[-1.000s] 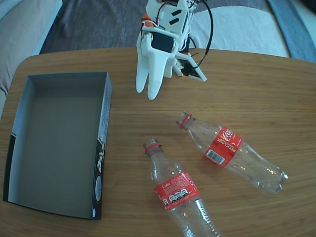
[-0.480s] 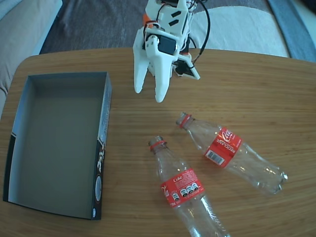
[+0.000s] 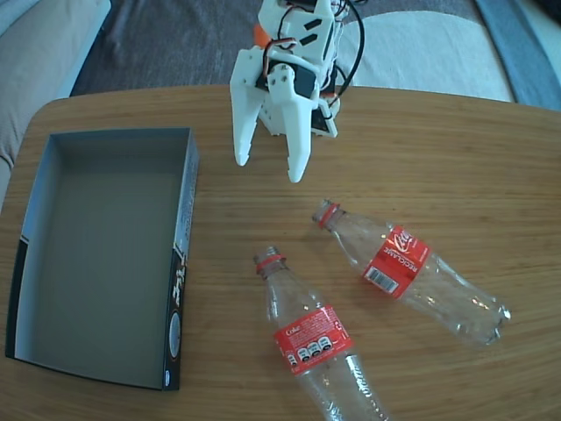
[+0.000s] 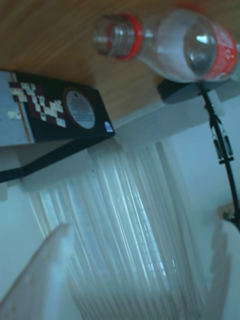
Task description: Grasp the bottles and put them in the box.
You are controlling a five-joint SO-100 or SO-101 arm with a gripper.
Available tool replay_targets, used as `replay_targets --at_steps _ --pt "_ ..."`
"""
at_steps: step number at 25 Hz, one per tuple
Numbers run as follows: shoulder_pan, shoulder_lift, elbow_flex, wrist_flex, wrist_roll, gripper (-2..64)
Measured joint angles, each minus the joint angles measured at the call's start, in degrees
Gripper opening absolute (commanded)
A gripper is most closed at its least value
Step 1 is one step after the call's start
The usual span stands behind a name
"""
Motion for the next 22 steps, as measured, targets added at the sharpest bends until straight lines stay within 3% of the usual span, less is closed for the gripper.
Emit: replay_targets --at_steps 4,10,22 --pt "0.53 0.00 0.00 0.00 0.79 34.6" --pt "0.53 0.00 0.00 0.35 7.73 34.5" --pt "0.53 0.00 0.00 0.62 9.76 34.2"
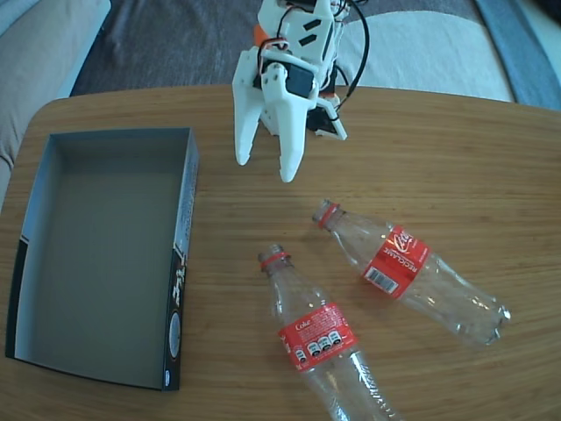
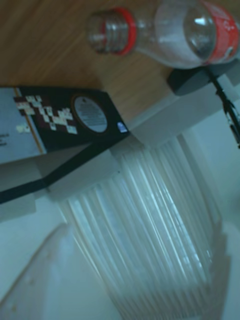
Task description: Grasp the bottles and put them in the box.
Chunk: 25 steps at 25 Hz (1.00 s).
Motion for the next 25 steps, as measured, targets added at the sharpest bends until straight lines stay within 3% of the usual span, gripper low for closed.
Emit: replay_targets --at_steps 21,25 --pt "0.09 -0.44 -0.35 -0.18 0.00 34.1" --pt "0.26 -5.63 -4.13 -0.18 0.00 34.1"
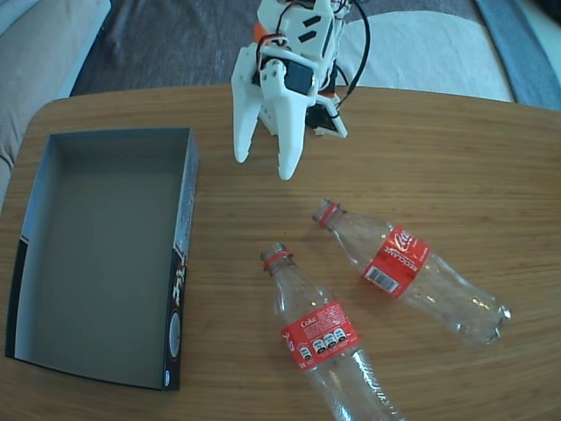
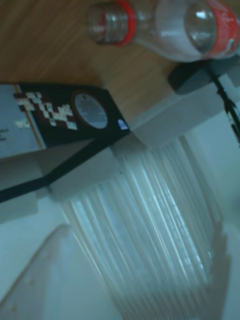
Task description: Grasp the bottles and put them in the box.
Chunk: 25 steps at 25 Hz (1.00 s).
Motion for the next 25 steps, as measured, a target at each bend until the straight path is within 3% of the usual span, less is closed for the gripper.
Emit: replay_targets --at_steps 10,25 --pt "-0.26 -27.42 -12.39 -3.08 0.09 34.1" --pt "-5.19 -46.76 -26.98 -3.69 -1.05 34.6"
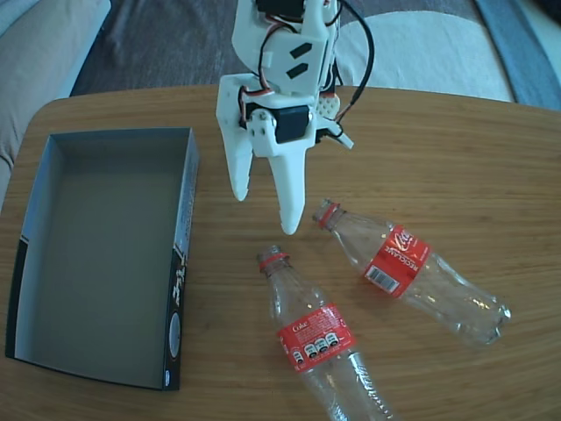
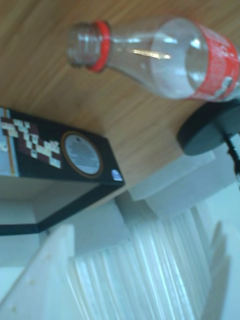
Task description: Grasp the bottles and put them in the box.
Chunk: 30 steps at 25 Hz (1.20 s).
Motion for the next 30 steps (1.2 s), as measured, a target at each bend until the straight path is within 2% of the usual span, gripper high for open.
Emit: replay_targets --at_steps 5,13,19,30 --pt "-1.32 -0.44 -0.97 -6.15 -7.03 34.5" --pt "-1.23 -1.32 -0.97 -15.47 -24.96 34.1" --pt "-1.05 -1.41 -0.97 -15.91 -37.09 34.1" --pt "-0.88 -3.52 -0.97 -15.91 -49.48 34.1"
